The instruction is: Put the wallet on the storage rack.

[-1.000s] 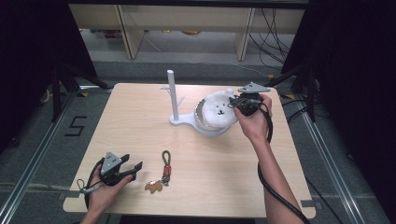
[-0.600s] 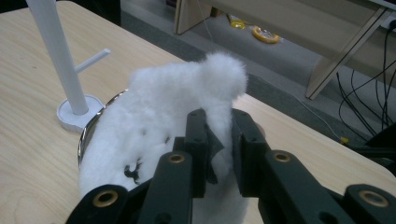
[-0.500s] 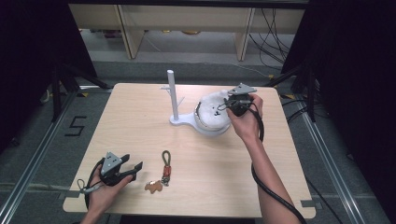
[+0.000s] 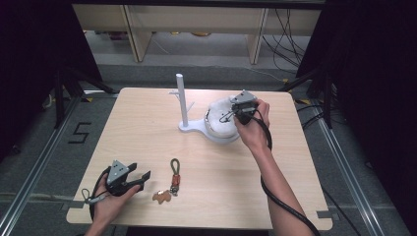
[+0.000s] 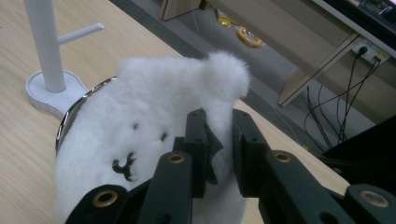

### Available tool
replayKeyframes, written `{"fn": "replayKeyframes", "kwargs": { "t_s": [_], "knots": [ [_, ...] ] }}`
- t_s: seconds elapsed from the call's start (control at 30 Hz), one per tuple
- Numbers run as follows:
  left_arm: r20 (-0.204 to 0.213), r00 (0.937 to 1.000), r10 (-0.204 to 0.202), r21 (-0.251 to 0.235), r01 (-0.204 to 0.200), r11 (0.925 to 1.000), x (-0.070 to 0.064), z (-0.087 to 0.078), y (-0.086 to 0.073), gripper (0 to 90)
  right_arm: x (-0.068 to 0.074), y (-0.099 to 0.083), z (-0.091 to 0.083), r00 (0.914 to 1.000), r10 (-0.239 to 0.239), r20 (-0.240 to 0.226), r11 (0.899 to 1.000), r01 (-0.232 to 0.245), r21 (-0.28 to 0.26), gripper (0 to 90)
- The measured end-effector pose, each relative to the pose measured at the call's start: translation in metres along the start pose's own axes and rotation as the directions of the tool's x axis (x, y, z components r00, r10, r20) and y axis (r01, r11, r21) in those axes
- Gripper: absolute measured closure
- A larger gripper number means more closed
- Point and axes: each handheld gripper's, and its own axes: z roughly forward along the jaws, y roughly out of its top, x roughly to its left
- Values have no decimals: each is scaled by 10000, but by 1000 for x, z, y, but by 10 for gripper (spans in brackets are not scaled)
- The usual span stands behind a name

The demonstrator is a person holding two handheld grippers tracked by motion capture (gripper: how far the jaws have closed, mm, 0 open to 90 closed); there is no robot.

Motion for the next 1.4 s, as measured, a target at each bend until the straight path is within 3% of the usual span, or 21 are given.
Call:
{"fn": "replayKeyframes", "kwargs": {
  "t_s": [0.3,0.5,0.6,0.93,1.0,1.03,1.1,1.23,1.3,1.4],
  "knots": [
    [4,10000,4,-9,-4,10000,0,0,0,348,5,-1,3,9997,-192,176,9998,190,104,787],
    [2,10000,36,32,-36,10000,0,0,0,349,1,-9,10,9996,266,-120,9994,-263,207,777],
    [0,10000,29,26,-29,10000,0,0,0,348,-1,-11,11,9998,181,-109,9996,-178,240,767],
    [-56,10000,-14,34,14,10000,0,0,0,348,-8,-14,11,9976,598,-342,9980,-590,243,603],
    [-71,10000,7,51,-6,10000,0,0,0,348,-9,-15,10,9952,874,-438,9955,-856,417,572],
    [-62,10000,2,35,-2,10000,0,0,0,348,-10,-16,11,9961,741,-472,9967,-724,364,561],
    [-19,10000,-17,0,17,10000,0,0,0,348,-10,-17,11,9931,1110,-383,9936,-1102,231,543],
    [-67,10000,-9,43,10,10000,0,0,0,347,-12,-18,10,9928,1104,-460,9935,-1090,322,525],
    [-69,10000,-7,34,7,10000,0,0,0,348,-12,-17,9,9902,1369,-279,9905,-1365,170,507],
    [-22,10000,-19,-7,19,10000,0,0,0,348,-14,-16,7,9895,1418,-274,9898,-1414,160,498]
  ]
}}
